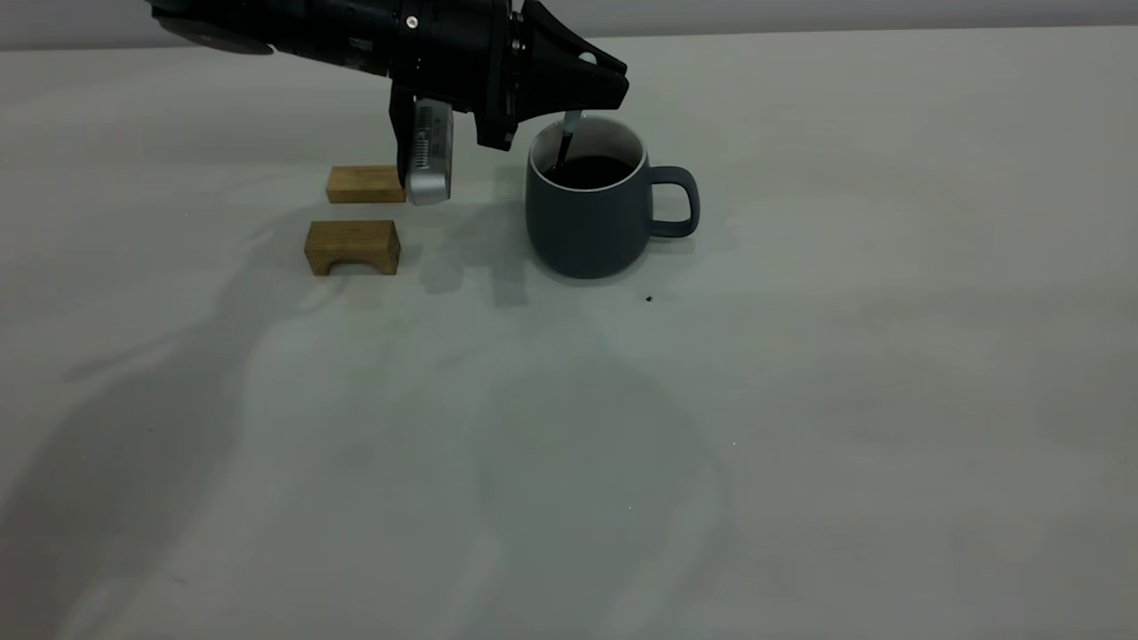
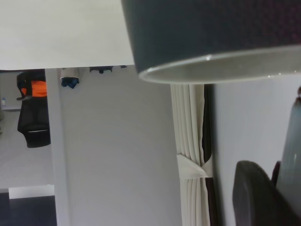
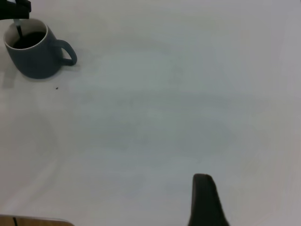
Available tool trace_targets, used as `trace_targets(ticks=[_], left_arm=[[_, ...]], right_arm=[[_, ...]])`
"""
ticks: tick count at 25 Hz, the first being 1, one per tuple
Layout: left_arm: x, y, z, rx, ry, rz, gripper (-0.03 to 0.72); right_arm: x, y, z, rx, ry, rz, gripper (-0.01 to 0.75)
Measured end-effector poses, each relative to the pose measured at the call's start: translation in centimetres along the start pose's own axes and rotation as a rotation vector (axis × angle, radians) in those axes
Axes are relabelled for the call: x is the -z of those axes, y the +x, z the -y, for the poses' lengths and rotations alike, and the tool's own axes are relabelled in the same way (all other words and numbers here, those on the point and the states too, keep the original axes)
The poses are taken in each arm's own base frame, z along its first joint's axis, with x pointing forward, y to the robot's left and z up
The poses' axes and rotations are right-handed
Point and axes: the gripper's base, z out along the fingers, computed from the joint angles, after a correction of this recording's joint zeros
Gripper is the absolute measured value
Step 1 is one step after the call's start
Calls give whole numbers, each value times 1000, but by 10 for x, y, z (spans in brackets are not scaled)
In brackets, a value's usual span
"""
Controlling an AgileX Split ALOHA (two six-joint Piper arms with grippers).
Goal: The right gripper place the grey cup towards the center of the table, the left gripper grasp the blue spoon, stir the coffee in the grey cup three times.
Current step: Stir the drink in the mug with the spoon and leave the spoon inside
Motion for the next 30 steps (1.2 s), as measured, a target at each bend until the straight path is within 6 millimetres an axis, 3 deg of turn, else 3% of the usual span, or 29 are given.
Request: trace_targets(ticks=[13,22,25,30], left_arm=[[-3,-6,-7,20,-54,-56,119],[-3,-6,-11,20,-101,-86,381],[-3,-5,-14,12,-128,-103,433],[7,11,-21,-103,-259,-48,450]], right_arm=[[0,0,0,0,0,0,535],[0,0,0,-1,0,1,535],[0,0,0,-1,0,1,535],[0,0,0,-1,0,1,535]])
